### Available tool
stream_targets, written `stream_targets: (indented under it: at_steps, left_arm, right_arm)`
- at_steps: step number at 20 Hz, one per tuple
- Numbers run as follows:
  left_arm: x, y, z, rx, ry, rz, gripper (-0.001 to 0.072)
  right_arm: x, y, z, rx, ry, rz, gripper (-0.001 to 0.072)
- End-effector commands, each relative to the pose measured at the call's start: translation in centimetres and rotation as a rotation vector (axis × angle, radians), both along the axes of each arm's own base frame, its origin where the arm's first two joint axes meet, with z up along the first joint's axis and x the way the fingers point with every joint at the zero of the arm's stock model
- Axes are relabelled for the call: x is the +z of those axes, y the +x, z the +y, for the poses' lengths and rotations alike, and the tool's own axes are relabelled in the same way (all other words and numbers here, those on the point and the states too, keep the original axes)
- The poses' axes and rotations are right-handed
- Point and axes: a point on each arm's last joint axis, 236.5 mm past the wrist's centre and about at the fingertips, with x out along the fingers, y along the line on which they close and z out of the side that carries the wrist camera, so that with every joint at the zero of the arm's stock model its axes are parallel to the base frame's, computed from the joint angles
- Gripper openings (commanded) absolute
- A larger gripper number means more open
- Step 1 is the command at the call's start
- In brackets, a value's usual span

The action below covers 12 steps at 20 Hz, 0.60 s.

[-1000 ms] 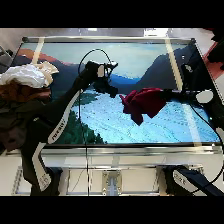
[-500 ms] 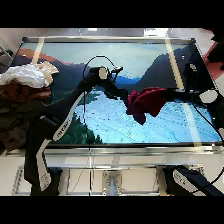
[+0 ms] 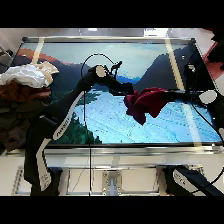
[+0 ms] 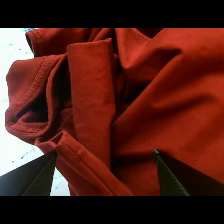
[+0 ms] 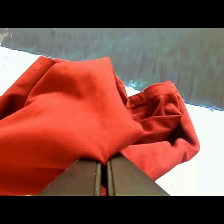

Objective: Fold the shirts.

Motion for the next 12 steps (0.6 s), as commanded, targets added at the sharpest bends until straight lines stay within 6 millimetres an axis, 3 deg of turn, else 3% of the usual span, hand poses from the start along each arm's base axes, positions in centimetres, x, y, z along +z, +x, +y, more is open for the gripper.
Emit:
stream_targets:
  at_steps: [1,5,8,9,10,11,12]
  left_arm:
    - [-0.2,-0.8,0.2,-0.016,0.01,0.037,0.0703]
    - [-1.8,-2.6,1.4,-0.078,0.084,0.086,0.0703]
    - [-3.0,-1.8,1.1,-0.053,0.081,0.083,0.0699]
    - [-3.5,-1.3,1.0,-0.038,0.078,0.077,0.0637]
    - [-3.9,-0.7,0.8,-0.02,0.069,0.069,0.0408]
    - [-4.1,-0.1,0.5,0.0,0.057,0.056,0.0088]
    - [-3.8,0.8,0.1,0.025,0.036,0.03,0.0015]
  right_arm:
    - [0.1,0.1,-0.1,-0.003,-0.005,-0.007,0.0033]
    - [0.2,0.3,-0.2,-0.006,-0.007,-0.014,0.0034]
    - [0.2,0.3,-0.2,-0.008,-0.007,-0.016,0.0033]
    - [0.3,0.3,-0.2,-0.008,-0.007,-0.017,0.0033]
    - [0.3,0.3,-0.2,-0.007,-0.007,-0.017,0.0033]
    - [0.3,0.3,-0.2,-0.007,-0.007,-0.017,0.0033]
    - [0.3,0.3,-0.2,-0.008,-0.007,-0.017,0.0033]
